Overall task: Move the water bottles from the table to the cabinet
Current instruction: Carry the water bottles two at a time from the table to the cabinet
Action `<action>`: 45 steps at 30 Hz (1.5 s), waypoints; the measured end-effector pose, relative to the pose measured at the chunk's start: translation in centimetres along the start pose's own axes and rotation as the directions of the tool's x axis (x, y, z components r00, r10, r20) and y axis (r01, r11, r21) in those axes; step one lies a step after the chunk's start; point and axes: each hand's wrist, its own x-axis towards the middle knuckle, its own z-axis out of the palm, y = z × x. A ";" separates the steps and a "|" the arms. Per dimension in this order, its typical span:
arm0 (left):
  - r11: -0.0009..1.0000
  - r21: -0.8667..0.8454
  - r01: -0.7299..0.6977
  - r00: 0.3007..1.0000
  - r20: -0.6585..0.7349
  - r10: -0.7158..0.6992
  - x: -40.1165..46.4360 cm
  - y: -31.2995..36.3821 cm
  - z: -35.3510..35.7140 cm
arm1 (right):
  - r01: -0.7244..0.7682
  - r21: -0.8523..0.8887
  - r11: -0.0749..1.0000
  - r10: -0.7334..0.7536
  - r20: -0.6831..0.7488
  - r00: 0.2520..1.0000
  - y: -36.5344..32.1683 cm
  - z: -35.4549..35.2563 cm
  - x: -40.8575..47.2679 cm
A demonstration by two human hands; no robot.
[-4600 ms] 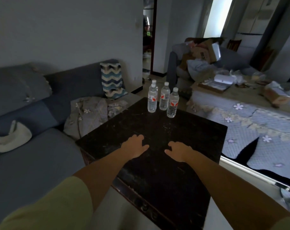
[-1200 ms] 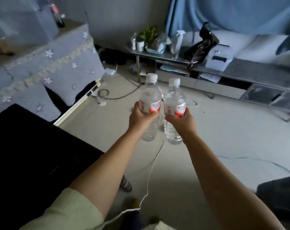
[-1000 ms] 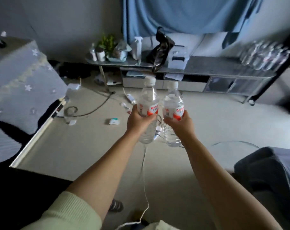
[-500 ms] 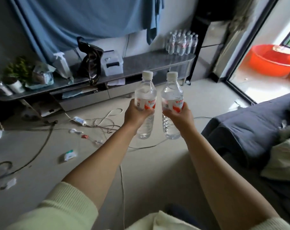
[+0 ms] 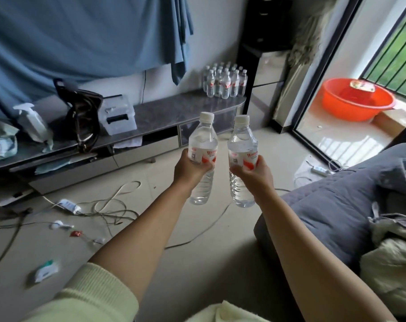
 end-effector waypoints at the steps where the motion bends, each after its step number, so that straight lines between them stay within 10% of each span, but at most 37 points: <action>1: 1.000 -0.008 -0.005 1.000 -0.003 0.005 1.1 0.5 1.0 | 0.006 -0.003 1.000 -0.006 -0.012 1.000 -0.1 -0.4 1.6; 31: 0.989 0.051 -0.138 0.954 0.275 0.119 40.4 13.4 11.2 | -0.094 0.163 0.982 0.128 -0.216 0.968 -6.3 5.1 42.1; 45: 0.984 0.176 0.024 0.986 0.160 -0.052 59.9 13.7 20.2 | -0.100 0.085 0.991 0.113 -0.161 0.981 -6.2 5.2 63.6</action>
